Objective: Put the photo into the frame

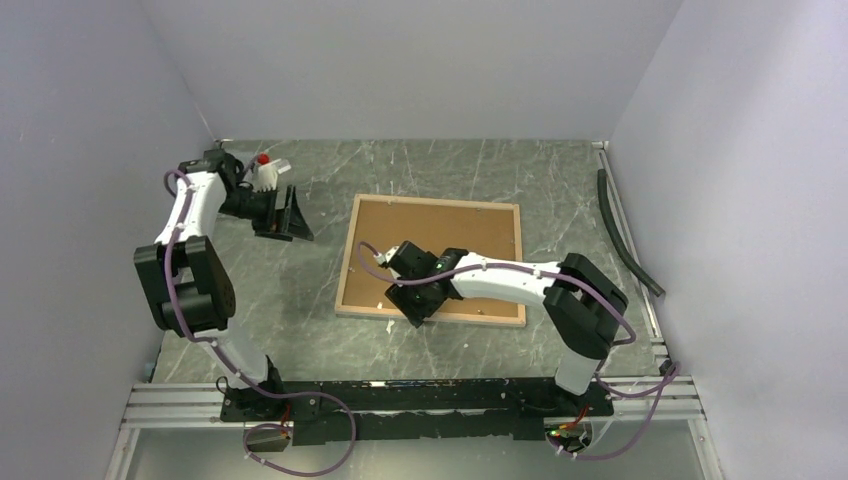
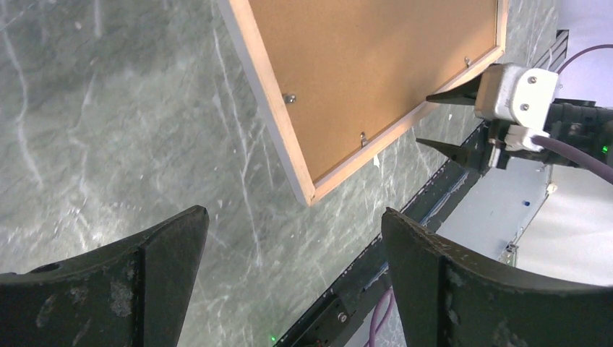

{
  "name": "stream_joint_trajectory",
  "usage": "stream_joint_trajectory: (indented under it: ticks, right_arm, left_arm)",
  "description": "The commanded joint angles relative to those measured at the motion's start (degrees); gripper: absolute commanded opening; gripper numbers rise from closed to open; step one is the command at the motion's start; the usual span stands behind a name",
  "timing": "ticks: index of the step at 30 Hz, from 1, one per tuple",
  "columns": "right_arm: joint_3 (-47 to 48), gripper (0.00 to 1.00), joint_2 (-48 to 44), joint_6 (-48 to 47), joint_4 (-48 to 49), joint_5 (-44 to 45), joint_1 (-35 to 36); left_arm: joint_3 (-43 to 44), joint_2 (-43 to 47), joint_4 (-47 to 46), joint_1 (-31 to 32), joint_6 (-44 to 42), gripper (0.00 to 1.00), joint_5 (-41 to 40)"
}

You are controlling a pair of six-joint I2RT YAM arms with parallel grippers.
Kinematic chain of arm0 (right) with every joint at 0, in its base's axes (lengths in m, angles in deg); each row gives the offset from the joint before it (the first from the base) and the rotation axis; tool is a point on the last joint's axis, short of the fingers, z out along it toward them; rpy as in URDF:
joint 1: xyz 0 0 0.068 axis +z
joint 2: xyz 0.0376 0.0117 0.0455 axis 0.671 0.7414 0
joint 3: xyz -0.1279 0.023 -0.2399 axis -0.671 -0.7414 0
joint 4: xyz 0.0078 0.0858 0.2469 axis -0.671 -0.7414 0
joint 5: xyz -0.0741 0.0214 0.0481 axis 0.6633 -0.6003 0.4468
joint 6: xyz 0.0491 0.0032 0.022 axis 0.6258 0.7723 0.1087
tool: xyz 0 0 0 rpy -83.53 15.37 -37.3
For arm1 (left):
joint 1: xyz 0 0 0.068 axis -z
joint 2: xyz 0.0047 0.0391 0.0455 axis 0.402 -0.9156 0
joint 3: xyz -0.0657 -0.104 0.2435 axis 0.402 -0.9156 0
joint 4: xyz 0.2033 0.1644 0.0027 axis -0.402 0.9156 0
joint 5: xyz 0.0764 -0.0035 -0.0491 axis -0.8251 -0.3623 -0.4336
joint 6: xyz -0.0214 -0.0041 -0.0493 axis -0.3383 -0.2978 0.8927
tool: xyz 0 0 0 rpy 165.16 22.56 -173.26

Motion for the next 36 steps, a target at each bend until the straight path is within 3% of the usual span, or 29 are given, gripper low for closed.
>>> stream_joint_trajectory:
  ticks: [1, 10, 18, 24, 29, 36]
  right_arm:
    - [1.8, 0.57, 0.8, -1.7, 0.9, 5.5, 1.3]
    - [0.2, 0.50, 2.8, -1.7, 4.2, 9.2, 4.2]
    - [-1.4, 0.33, 5.0, -1.8, 6.1, 11.1, 6.8]
    - [1.8, 0.11, 5.5, -2.3, 6.9, 10.6, 7.5]
    - [11.8, 0.00, 6.0, -4.3, 3.4, 8.8, 7.4]
    - [26.6, 0.00, 5.6, -4.4, -3.7, 1.8, 6.0]
  left_arm:
    - [1.8, 3.8, 6.1, -3.7, -4.5, 0.95, 2.6]
    - [2.8, 6.8, 10.5, -7.7, -7.7, 0.95, 5.3]
    - [2.5, 9.9, 11.3, -9.1, -8.1, 0.95, 5.0]
    - [0.5, 13.4, 10.7, -9.2, -10.3, 0.95, 5.5]
    - [-9.9, 23.5, 5.2, -9.2, -20.2, 0.95, 5.5]
    - [-27.1, 43.7, 2.0, -9.2, -43.8, 0.95, 6.1]
